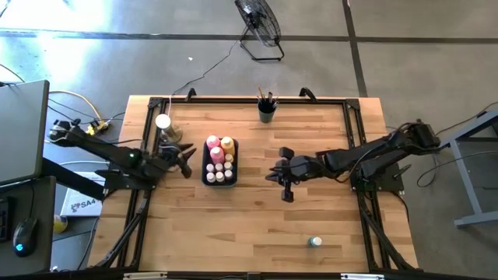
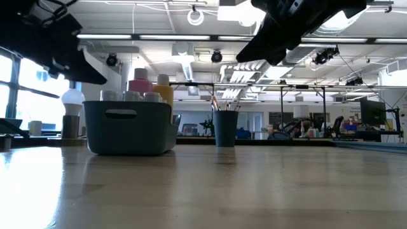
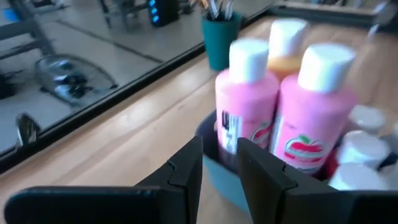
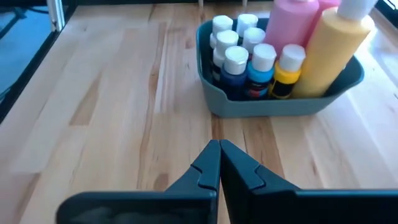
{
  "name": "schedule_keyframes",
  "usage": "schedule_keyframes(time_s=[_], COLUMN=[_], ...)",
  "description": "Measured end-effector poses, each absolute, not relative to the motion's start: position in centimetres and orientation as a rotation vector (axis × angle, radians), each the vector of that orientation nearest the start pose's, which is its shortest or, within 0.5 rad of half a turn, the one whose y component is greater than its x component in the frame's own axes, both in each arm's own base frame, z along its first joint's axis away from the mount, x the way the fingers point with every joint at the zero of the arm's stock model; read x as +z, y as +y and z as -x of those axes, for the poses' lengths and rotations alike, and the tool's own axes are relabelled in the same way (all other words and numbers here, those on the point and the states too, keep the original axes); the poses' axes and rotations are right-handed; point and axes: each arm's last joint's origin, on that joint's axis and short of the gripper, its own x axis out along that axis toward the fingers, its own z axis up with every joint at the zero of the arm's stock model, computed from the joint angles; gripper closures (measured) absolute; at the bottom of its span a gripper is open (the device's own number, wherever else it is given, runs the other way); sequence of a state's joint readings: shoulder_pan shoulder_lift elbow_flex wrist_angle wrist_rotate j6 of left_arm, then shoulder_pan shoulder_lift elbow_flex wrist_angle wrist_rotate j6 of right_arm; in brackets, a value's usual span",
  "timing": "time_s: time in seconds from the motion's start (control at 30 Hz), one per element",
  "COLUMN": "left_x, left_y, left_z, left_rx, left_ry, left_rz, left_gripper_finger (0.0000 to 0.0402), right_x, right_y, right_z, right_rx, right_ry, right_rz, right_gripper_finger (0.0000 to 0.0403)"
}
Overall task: Pick & Place Paint Supplies
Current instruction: Move the green bin from middle left to the bottom left of the table
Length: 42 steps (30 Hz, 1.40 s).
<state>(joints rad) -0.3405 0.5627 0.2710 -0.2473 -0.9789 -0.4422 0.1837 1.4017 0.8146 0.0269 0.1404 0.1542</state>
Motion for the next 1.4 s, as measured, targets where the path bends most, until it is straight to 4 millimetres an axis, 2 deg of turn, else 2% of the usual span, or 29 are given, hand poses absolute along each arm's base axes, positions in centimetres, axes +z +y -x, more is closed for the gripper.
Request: schedule_keyframes(time_s=[0.17,0.33,0.6,0.83,1.07,1.27,1.4], left_x=[16.8,15.0,12.9,12.0,11.0,10.3,10.1], left_y=[-2.2,-2.3,-2.5,-2.4,-2.2,-1.4,-0.4], left_z=[-13.8,-14.5,-15.1,-15.2,-14.7,-13.5,-13.6], left_rx=[0.821,0.946,0.976,1.060,1.085,1.196,1.243], left_ry=[0.331,0.338,0.453,0.422,0.408,0.258,0.286], left_rz=[0.077,0.030,-0.141,-0.220,-0.206,-0.155,-0.079], left_gripper_finger=[0.0304,0.0304,0.0304,0.0304,0.0304,0.0304,0.0304], right_x=[22.7,22.7,22.7,22.7,22.7,22.7,22.7], right_y=[5.0,5.0,5.0,5.1,5.1,5.1,5.1], right_z=[-29.1,-29.1,-29.1,-29.1,-29.1,-29.1,-29.1], right_rx=[0.009,0.021,0.031,0.052,0.053,0.053,0.053], right_ry=[0.546,0.548,0.550,0.551,0.552,0.552,0.551], right_rz=[-0.036,-0.038,-0.013,-0.019,-0.019,-0.019,-0.019], right_gripper_finger=[0.0401,0.0401,0.0401,0.0401,0.0401,0.0401,0.0401])
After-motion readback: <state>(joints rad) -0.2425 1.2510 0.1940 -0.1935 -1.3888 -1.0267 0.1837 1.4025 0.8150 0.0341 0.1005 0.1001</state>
